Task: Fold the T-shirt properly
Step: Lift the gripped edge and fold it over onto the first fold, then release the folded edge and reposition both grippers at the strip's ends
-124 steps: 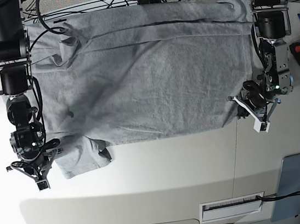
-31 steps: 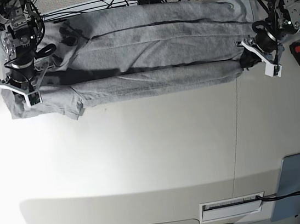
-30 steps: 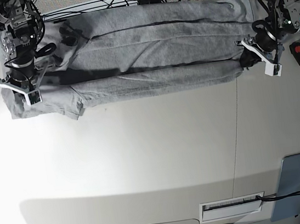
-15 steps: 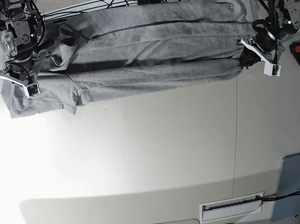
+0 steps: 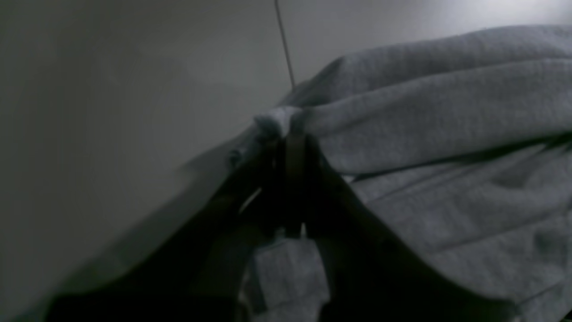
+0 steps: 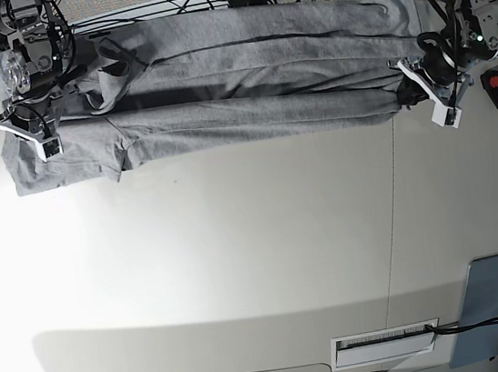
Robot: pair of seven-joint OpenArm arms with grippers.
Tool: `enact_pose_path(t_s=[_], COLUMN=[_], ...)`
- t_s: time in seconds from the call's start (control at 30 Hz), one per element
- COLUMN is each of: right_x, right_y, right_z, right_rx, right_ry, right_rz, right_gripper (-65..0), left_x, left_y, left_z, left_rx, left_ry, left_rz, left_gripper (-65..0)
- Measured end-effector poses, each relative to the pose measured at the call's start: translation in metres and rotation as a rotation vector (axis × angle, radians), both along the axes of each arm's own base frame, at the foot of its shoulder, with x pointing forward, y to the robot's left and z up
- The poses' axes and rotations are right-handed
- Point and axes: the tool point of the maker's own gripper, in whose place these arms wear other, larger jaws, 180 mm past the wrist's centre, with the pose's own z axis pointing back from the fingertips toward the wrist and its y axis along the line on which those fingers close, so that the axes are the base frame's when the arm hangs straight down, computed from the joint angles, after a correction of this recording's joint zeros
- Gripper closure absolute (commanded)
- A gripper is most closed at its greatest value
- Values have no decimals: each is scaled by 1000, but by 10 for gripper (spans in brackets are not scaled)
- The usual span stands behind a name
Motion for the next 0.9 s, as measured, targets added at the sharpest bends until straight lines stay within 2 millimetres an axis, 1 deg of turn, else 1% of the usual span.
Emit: enact_pose_path(t_s=[0.1,0.23,0.3,0.4,0.47,0.57,0.8,0.9], right_x=[0,0,0,0,0,0,-1,-1], right_y=[0,0,0,0,0,0,0,0], right_z=[0,-1,0,-1,0,-1,-1,-1], right_rx=[1,4,4,4,4,4,3,3], right_ry=[0,1,0,1,1,2,3,4], right_rz=[0,-1,0,-1,-1,-2,-3,-4], right_gripper=[0,0,0,0,0,0,0,0], left_x=[4,6,10,20,19,13,-17,-21], left_y=[6,7,5,3,3,5,8,7], left_z=[1,6,14,33,39,36,16,14], left_rx=[18,33,49,68,86,110,132,131], left_ry=[-15,-29,-52,-99,-91,-68,14,23], left_rz=[32,30,21,25,22,17,11,11], left_gripper=[0,0,0,0,0,0,0,0])
